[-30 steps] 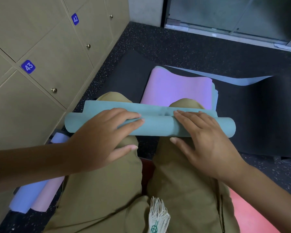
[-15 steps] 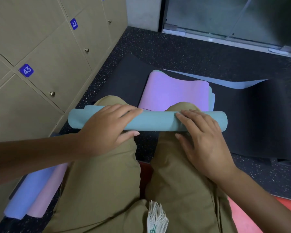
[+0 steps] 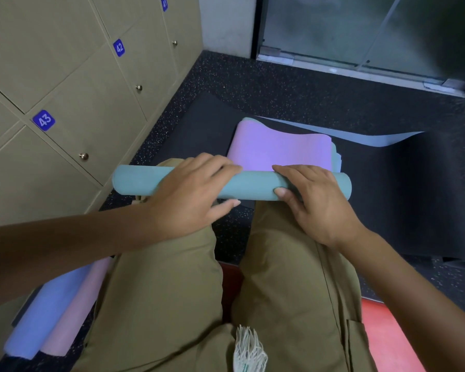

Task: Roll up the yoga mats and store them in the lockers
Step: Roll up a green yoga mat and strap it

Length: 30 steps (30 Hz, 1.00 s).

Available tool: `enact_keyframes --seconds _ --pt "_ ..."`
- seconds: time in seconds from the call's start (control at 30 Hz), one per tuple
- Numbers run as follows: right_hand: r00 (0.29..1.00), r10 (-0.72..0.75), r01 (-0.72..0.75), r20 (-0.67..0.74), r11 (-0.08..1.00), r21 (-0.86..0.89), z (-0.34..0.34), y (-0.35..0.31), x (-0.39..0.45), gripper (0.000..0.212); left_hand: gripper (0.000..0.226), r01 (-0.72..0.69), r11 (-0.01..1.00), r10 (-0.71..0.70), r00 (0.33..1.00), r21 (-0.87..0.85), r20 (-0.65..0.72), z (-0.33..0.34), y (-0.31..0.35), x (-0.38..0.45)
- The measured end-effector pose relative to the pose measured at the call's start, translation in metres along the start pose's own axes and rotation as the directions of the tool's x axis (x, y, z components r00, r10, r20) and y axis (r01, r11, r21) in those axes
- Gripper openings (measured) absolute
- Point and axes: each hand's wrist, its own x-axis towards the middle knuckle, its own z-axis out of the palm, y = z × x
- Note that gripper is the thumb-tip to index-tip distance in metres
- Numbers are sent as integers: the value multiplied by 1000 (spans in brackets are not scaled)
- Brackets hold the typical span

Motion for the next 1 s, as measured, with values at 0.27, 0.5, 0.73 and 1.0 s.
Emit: enact_keyframes --seconds 0.27,0.5,0.73,1.0 --pt "999 43 -41 34 998 -50 -5 7 17 53 62 69 996 -66 996 61 -57 24 14 15" --pt "973 175 -187 -148 980 -74 6 23 6 55 75 74 985 -78 997 155 20 35 1 35" --pt "948 292 -294 -125 956 7 7 34 0 63 73 1 964 -23 996 266 80 39 -14 58" --pt "844 529 -389 -95 724 569 -14 38 5 78 80 38 983 -64 988 178 142 25 -33 85"
